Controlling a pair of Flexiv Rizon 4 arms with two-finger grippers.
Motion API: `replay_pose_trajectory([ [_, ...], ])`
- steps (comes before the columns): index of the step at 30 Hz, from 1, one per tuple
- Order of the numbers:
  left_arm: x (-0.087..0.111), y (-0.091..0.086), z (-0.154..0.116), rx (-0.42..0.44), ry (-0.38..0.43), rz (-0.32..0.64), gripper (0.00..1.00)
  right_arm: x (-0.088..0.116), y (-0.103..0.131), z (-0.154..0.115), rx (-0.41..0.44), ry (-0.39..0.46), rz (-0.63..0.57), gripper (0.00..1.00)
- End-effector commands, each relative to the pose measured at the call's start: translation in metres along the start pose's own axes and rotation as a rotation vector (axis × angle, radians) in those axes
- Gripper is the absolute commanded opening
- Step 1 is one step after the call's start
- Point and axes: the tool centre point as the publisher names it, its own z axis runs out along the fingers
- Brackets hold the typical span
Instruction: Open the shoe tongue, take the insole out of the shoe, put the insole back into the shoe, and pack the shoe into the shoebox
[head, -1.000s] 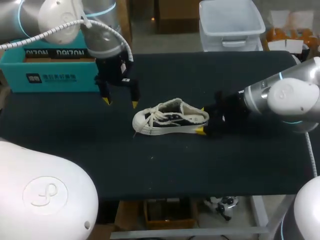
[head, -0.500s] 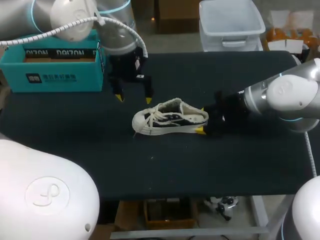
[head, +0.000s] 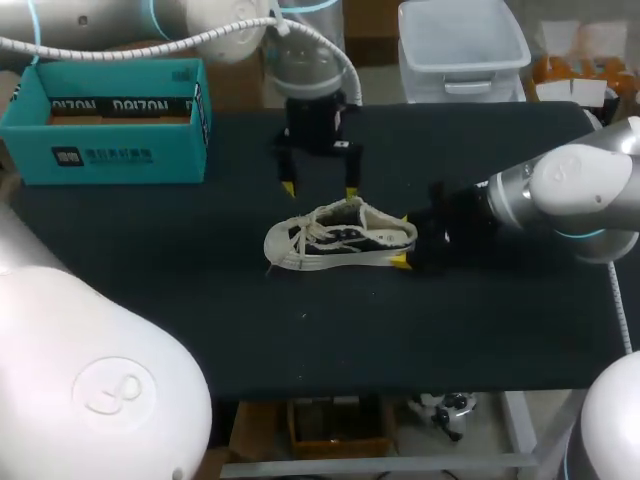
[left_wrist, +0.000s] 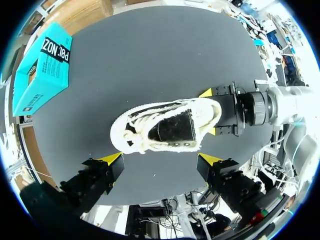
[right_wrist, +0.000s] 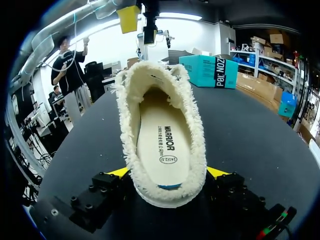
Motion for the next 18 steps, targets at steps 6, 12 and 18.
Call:
replay_pose_trajectory([
  [6, 0.039, -0.016, 0.031, -0.1, -0.166, -0.019, 0.92, -0.001, -0.002, 0.003, -0.002, 0.001, 0.0, 0.0],
  [12, 0.044, -0.021, 0.038, -0.097, -0.19, -0.052, 0.85, -0.001, -0.002, 0.003, -0.002, 0.001, 0.0, 0.0],
  [18, 0.043, -0.024, 0.049, -0.11, -0.211, -0.07, 0.65, -0.001, -0.002, 0.003, -0.002, 0.001, 0.0, 0.0],
])
